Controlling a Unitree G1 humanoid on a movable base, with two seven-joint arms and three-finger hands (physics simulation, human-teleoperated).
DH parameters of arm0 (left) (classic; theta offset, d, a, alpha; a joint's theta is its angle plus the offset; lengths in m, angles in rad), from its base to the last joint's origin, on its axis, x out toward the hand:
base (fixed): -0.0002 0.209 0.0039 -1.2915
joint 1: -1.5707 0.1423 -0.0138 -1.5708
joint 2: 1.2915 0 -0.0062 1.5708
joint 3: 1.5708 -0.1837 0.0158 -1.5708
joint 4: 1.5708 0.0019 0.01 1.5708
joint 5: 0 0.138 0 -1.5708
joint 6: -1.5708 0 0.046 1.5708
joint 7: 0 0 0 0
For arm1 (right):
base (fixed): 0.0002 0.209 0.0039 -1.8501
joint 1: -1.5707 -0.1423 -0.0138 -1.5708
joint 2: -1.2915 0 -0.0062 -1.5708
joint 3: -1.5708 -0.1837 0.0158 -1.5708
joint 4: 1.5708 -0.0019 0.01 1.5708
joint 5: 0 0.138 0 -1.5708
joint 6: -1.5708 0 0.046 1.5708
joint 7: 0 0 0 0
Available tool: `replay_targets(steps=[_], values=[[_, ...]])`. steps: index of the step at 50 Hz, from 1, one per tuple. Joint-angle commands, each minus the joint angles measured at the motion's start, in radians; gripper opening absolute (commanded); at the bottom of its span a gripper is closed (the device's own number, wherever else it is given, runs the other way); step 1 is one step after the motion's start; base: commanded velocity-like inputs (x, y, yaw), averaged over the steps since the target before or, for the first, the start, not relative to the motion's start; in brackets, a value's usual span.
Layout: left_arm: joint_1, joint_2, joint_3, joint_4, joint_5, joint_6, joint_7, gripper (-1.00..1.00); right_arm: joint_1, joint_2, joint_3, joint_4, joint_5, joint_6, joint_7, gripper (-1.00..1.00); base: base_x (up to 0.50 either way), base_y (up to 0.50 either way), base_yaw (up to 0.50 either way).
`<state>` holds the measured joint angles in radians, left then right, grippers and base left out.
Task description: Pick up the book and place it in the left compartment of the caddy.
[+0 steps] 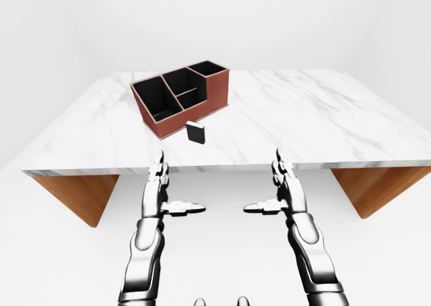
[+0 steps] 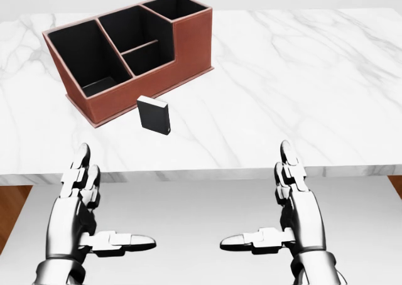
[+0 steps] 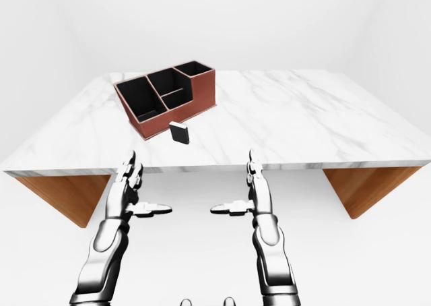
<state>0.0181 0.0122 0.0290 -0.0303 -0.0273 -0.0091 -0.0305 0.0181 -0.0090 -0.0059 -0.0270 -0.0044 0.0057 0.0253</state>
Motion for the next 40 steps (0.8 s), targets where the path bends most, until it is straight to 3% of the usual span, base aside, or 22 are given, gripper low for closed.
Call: replay_targets(steps=[1, 9, 13, 16, 17, 18, 21, 22, 24, 31, 40], values=[[0.046, 0.021, 0.084, -0.086, -0.074, -0.023, -0.056, 1.0, 0.048, -0.01, -0.002, -0.094, 0.003, 0.037, 0.079, 1.0, 0.0, 0.0, 0.0], [0.065, 0.038, 0.155, -0.163, -0.162, 0.021, -0.086, 1.0, 0.084, -0.008, -0.013, -0.18, -0.012, 0.078, 0.07, 1.0, 0.0, 0.0, 0.0], [0.085, 0.041, 0.196, -0.22, -0.199, 0.054, -0.106, 1.0, 0.093, -0.009, -0.025, -0.209, -0.011, 0.082, 0.07, 1.0, 0.0, 0.0, 0.0], [0.095, 0.039, 0.232, -0.254, -0.214, 0.061, -0.099, 1.0, 0.096, -0.009, -0.028, -0.229, -0.012, 0.082, 0.072, 1.0, 0.0, 0.0, 0.0], [0.101, 0.037, 0.252, -0.244, -0.214, 0.038, -0.094, 1.0, 0.094, -0.012, -0.028, -0.221, -0.018, 0.082, 0.074, 1.0, 0.0, 0.0, 0.0], [0.101, 0.036, 0.254, -0.243, -0.213, 0.037, -0.094, 1.0, 0.094, -0.011, -0.029, -0.22, -0.019, 0.082, 0.075, 1.0, 0.0, 0.0, 0.0], [0.098, 0.04, 0.302, -0.181, -0.252, -0.007, -0.099, 1.0, 0.094, -0.01, -0.034, -0.209, -0.018, 0.082, 0.075, 1.0, 0.0, 0.0, 0.0], [0.091, 0.041, 0.317, -0.12, -0.256, -0.059, -0.102, 1.0, 0.099, -0.008, -0.033, -0.224, -0.016, 0.082, 0.075, 1.0, 0.0, 0.0, 0.0], [0.081, 0.057, 0.339, -0.085, -0.293, -0.078, -0.108, 1.0, 0.104, -0.008, -0.032, -0.231, -0.019, 0.082, 0.073, 1.0, 0.0, 0.0, 0.0], [0.077, 0.103, 0.404, -0.043, -0.347, -0.078, -0.111, 1.0, 0.12, -0.007, -0.041, -0.254, -0.015, 0.082, 0.073, 1.0, 0.0, 0.0, 0.0], [0.084, 0.116, 0.449, -0.039, -0.369, -0.078, -0.118, 1.0, 0.12, -0.006, -0.041, -0.28, -0.016, 0.082, 0.067, 1.0, 0.0, 0.0, 0.0]])
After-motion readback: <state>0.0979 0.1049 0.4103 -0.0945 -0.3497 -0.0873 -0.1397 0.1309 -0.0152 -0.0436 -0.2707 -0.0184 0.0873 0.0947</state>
